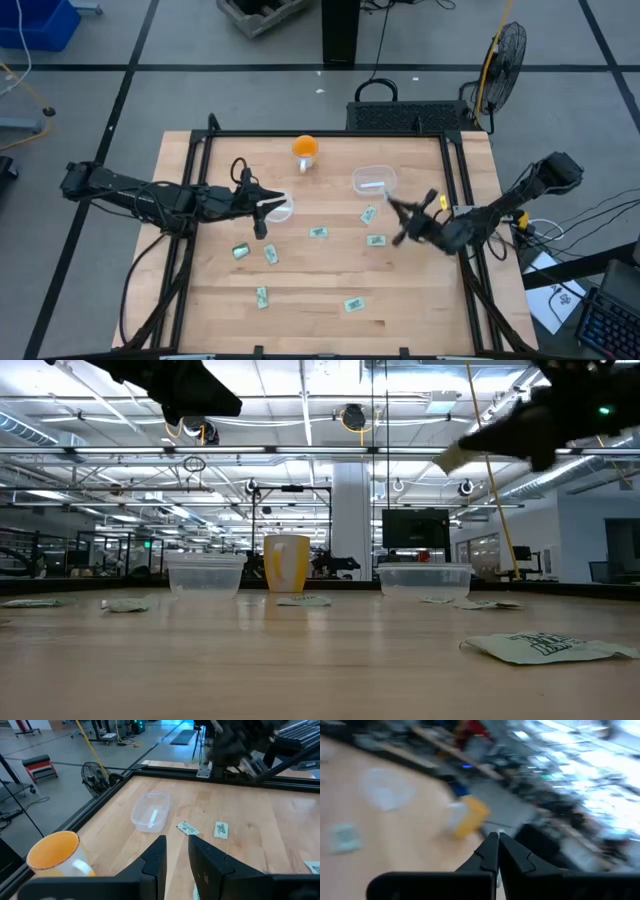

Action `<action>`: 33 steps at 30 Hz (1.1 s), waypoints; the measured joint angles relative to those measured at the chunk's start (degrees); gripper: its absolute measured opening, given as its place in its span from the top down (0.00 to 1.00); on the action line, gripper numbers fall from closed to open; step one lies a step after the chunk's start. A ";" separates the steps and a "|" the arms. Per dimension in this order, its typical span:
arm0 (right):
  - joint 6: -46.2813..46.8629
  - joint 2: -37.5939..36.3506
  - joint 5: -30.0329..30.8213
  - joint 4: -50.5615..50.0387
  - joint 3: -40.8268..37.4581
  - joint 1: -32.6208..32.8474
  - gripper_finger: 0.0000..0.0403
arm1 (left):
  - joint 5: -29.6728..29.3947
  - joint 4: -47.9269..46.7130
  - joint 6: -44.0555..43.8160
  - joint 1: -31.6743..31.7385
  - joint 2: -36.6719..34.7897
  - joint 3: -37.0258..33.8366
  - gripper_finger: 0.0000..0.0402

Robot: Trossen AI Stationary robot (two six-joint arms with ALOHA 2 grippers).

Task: Pick and place Stevia / Truvia into bins
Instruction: Put the white stevia packet into the right transparent container

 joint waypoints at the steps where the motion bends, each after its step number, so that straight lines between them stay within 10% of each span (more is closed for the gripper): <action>1: -2.91 -0.04 -0.09 2.97 0.00 -2.01 1.00 | 0.01 0.01 -0.03 0.00 0.00 0.00 0.79; 22: 29.04 0.01 -48.00 -22.96 0.00 -42.94 1.00 | 0.01 1.65 0.07 0.00 0.00 0.00 0.79; 33: 26.03 0.01 -51.44 -27.42 0.02 -48.57 1.00 | 0.01 1.61 0.11 0.00 0.00 0.00 0.79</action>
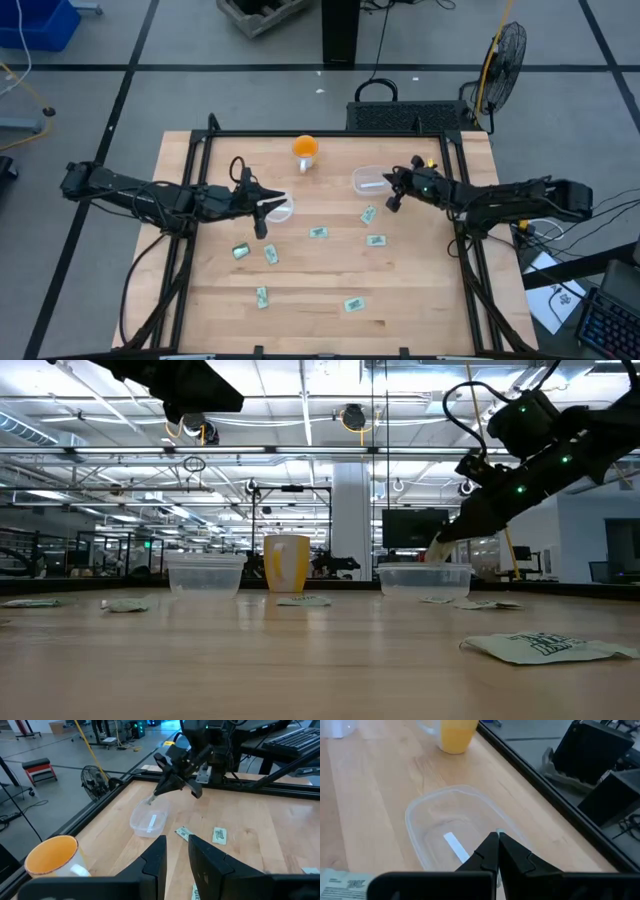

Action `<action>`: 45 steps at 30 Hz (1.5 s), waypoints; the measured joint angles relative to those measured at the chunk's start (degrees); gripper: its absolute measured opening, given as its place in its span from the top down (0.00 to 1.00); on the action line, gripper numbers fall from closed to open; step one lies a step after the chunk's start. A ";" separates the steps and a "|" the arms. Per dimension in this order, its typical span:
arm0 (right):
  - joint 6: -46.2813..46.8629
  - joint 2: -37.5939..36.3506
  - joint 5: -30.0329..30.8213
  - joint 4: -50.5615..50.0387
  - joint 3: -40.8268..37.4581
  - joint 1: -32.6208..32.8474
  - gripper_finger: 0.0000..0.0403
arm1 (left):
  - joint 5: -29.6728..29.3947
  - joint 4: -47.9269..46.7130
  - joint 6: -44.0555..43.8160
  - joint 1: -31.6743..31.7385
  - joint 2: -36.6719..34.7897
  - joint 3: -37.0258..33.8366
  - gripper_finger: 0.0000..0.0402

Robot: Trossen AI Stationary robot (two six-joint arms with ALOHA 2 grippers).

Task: Pick and place Stevia / Truvia into bins
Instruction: Put the white stevia packet into the right transparent container, then put the green stevia packet into the left transparent container

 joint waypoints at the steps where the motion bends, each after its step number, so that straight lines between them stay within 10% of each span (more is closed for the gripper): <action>1: -0.22 0.00 -0.01 -0.36 0.02 0.00 1.00 | 0.00 -0.01 0.00 0.02 0.00 0.00 0.79; 33: 4.58 0.00 -1.19 -5.44 0.02 -0.35 0.84 | 0.00 -0.07 -0.95 0.00 0.00 0.00 0.79; 45: 5.81 -0.02 -3.58 7.57 0.02 1.15 0.82 | 0.00 -0.19 -1.79 0.01 0.00 0.00 0.79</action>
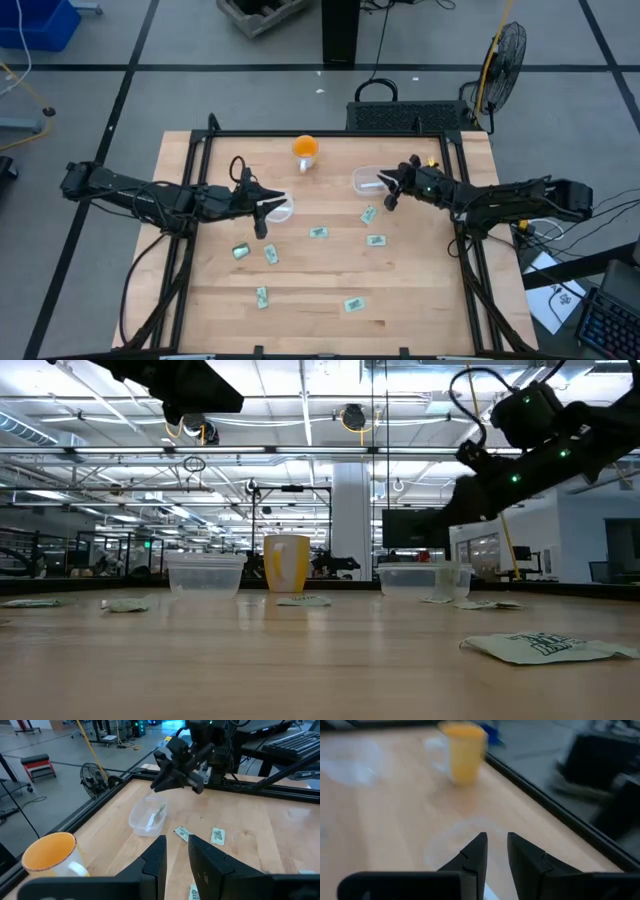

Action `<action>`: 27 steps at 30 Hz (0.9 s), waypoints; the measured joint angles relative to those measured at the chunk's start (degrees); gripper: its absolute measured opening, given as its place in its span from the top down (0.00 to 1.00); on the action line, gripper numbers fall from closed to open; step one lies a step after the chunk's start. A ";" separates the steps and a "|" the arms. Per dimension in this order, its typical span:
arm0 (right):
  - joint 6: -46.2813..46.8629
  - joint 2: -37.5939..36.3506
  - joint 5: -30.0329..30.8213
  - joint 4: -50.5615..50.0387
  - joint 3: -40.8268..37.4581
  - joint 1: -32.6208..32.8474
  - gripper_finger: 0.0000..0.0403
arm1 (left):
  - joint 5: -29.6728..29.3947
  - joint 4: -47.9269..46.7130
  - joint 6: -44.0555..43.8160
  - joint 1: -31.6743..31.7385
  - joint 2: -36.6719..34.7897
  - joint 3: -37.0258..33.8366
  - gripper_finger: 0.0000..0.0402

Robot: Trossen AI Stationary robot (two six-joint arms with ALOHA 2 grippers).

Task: Pick and place Stevia / Truvia into bins
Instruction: Put the green stevia packet into the left transparent container

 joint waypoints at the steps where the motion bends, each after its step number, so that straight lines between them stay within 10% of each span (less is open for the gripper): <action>1: 0.05 0.00 -2.94 1.91 0.00 0.39 0.83 | 0.00 0.01 -0.01 0.01 0.00 0.00 0.79; 9: 2.44 -0.04 -32.20 9.55 0.05 7.26 0.82 | 0.00 -0.03 -1.25 0.00 0.00 0.00 0.79; 27: 3.33 0.22 -13.88 -18.57 0.02 27.37 0.82 | 0.05 -0.05 -3.00 0.02 0.00 0.00 0.79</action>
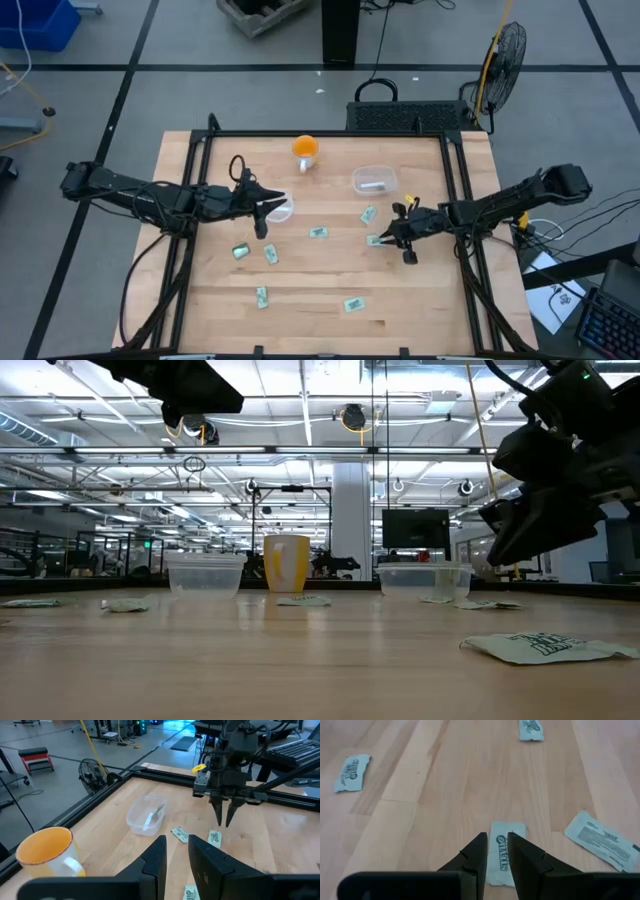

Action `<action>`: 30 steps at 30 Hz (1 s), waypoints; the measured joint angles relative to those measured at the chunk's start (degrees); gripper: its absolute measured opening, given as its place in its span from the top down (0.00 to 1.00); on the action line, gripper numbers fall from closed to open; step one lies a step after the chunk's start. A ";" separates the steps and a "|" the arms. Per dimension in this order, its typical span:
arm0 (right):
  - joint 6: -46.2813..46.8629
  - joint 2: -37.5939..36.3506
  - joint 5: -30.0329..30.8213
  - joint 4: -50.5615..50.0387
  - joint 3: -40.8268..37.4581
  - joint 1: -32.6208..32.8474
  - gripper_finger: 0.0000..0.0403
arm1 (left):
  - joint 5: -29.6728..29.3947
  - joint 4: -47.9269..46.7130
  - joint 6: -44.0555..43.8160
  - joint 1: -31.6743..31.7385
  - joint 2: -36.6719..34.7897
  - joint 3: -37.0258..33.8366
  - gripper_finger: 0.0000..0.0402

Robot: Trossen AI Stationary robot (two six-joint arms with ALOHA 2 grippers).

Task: Pick and place Stevia / Truvia into bins
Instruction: Put the green stevia packet into the left transparent container

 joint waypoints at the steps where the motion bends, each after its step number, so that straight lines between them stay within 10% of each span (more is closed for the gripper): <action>1: -0.06 0.00 0.00 -0.18 0.00 0.00 0.82 | 0.02 0.00 -0.02 -0.02 0.00 0.00 0.79; 17: -3.32 0.00 0.00 0.01 0.00 -1.33 0.55 | 3.07 -2.63 -4.55 -0.09 -0.02 -0.92 0.79; 30: -5.21 -0.02 1.73 7.63 0.00 -1.33 0.57 | 15.13 -15.82 -13.80 -3.19 -0.07 -0.94 0.79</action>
